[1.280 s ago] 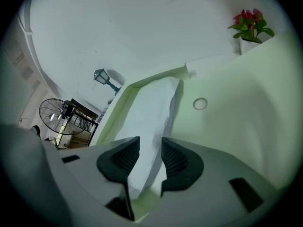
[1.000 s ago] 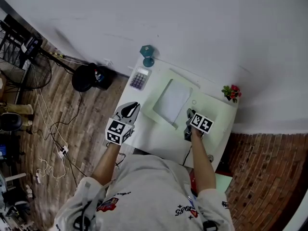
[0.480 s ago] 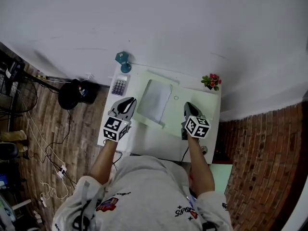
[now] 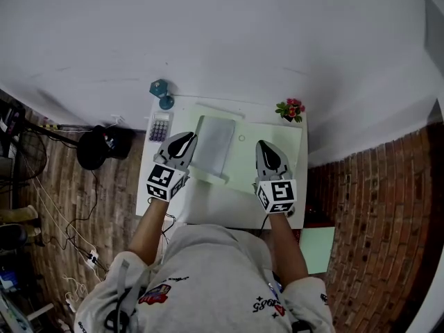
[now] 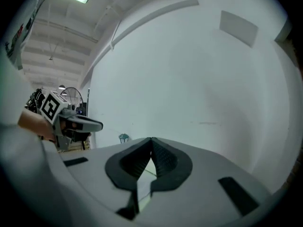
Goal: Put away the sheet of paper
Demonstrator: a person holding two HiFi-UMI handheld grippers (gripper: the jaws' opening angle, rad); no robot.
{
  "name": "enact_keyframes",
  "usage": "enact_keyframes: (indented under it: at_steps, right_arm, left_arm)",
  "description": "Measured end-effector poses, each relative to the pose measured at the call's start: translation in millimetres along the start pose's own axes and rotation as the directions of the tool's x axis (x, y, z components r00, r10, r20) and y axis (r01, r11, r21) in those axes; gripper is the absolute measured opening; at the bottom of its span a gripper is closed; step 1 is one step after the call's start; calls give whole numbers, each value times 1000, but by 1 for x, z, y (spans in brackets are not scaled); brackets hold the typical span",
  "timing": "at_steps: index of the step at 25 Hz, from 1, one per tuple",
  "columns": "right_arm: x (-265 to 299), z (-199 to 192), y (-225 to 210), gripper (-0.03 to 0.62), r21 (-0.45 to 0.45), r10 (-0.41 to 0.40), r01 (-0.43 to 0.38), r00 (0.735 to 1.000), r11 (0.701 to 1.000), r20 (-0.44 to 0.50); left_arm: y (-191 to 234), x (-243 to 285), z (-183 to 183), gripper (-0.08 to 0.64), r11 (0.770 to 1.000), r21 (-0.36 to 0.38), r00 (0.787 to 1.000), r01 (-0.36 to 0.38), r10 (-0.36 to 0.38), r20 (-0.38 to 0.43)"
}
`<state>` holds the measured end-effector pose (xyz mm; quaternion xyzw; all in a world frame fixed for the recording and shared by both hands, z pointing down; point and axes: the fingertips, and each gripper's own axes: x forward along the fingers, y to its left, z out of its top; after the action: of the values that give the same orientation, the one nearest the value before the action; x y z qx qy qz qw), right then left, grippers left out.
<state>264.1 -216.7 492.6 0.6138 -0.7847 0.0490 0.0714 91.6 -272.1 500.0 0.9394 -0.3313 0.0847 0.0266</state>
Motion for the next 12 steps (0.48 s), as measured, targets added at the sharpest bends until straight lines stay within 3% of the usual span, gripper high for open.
enact_keyframes:
  at_steps: [6, 12]
  right_arm:
    - [-13, 37, 9, -3, -15, -9, 11, 995, 1000, 100]
    - [-14, 28, 15, -3, -31, -6, 8, 997, 999, 82]
  left_arm:
    - [-5, 1, 1, 44, 1000, -6, 1000, 6, -6, 6]
    - [-8, -5, -2, 44, 1000, -19, 1000, 10, -9, 17]
